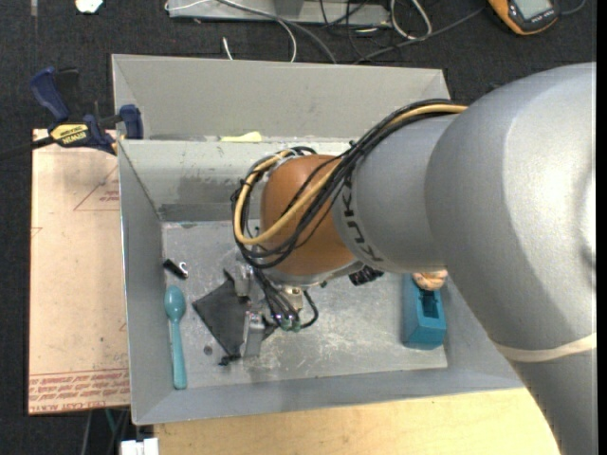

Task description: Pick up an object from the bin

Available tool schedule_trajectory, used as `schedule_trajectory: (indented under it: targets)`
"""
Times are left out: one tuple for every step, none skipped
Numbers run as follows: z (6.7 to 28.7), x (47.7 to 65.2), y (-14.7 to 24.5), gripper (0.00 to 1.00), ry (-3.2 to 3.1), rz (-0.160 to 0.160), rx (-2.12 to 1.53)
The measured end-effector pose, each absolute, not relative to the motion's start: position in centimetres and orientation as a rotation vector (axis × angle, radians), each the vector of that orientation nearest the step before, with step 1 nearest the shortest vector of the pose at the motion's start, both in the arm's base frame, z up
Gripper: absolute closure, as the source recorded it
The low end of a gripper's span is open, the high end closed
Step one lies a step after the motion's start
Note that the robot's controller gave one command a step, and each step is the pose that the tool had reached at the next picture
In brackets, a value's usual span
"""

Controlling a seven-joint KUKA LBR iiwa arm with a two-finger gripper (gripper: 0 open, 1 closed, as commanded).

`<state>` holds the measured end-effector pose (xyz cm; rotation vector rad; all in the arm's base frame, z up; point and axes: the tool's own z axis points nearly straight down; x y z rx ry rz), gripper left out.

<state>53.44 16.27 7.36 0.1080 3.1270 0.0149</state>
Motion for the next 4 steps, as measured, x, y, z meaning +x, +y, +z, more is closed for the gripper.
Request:
schedule_trajectory:
  targets:
    - [7.2,54.3,18.8,0.00,3.109,0.019,0.323]
    - [7.1,54.3,19.5,0.00,3.109,0.018,0.322]
    - [10.1,53.0,17.2,0.00,3.128,0.014,0.098]
    - [11.5,53.4,16.7,0.00,3.120,0.018,0.135]
